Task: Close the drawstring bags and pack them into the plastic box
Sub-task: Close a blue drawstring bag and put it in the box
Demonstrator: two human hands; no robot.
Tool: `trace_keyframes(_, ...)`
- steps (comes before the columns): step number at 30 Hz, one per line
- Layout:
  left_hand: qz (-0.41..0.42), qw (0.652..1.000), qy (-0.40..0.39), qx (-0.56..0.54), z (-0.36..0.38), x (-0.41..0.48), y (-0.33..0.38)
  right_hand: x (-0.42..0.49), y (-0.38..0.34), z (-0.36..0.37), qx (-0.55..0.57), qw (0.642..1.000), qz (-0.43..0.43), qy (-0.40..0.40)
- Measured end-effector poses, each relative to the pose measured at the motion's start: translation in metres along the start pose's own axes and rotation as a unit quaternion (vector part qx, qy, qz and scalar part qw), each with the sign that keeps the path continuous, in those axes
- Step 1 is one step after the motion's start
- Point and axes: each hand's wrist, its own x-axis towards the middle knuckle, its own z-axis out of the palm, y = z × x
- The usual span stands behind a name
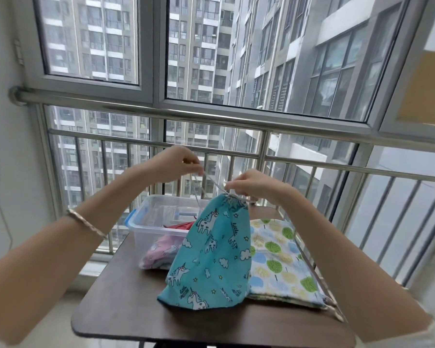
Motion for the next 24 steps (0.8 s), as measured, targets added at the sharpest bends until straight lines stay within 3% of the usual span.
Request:
trace_keyframes(2,0.016,0.997,0.060,-0.043,0.005,0.008,0.012,-0.004,-0.008,0.005,0.001,0.999,-0.010,-0.052)
trace_keyframes(5,0.007,0.987,0.082,-0.136,0.019,0.019,0.031,-0.005,-0.014,0.015,-0.003,0.999,-0.031,-0.042)
trace_keyframes(9,-0.063,0.968,-0.049,-0.239,0.043,0.021,0.035,-0.003,-0.014,0.022,0.121,0.991,-0.046,-0.020)
trace_keyframes(12,-0.016,0.967,-0.105,-0.232,0.059,0.012,0.025,-0.007,-0.010,0.020,0.192,0.980,-0.045,-0.001)
trace_keyframes(18,0.063,0.988,0.011,-0.140,0.068,0.010,0.013,-0.012,-0.005,0.023,0.269,0.961,-0.061,0.012)
trace_keyframes(24,0.030,0.983,-0.077,-0.163,0.057,0.002,0.011,-0.016,-0.009,0.022,0.298,0.952,-0.059,0.021)
